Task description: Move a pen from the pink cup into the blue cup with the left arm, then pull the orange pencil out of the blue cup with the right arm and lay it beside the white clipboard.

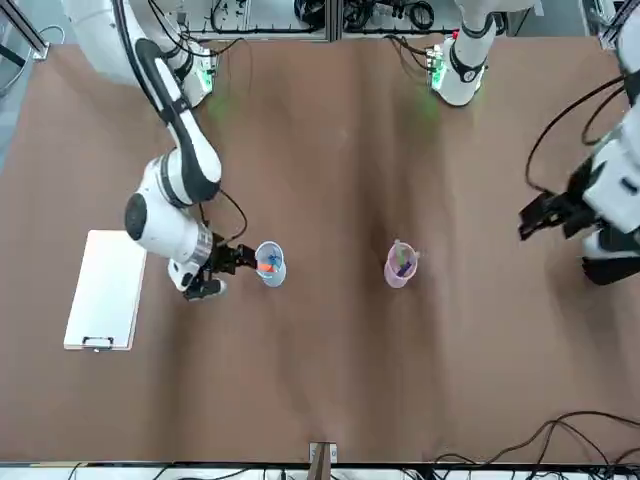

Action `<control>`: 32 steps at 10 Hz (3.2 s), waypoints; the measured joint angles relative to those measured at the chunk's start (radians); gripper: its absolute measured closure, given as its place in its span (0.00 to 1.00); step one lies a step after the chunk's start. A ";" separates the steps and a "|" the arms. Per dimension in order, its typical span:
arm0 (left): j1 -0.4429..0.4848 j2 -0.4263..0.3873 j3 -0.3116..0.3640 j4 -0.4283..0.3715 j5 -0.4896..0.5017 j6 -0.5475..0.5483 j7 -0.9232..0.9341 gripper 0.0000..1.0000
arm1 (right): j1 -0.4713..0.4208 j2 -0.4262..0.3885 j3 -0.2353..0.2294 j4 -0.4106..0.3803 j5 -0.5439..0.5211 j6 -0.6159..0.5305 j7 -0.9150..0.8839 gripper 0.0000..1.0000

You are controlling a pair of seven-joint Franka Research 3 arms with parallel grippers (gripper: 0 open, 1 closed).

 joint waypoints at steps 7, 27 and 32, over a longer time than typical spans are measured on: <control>-0.004 -0.172 0.029 -0.220 -0.002 0.000 0.047 0.00 | 0.002 0.001 0.026 -0.052 0.045 0.024 0.000 0.37; 0.001 -0.171 0.041 -0.227 0.012 0.001 0.052 0.00 | 0.000 -0.006 0.026 -0.042 0.081 0.058 0.000 0.83; 0.001 -0.166 0.041 -0.228 0.012 0.001 0.053 0.00 | 0.000 -0.050 0.023 0.004 0.081 -0.025 0.001 0.83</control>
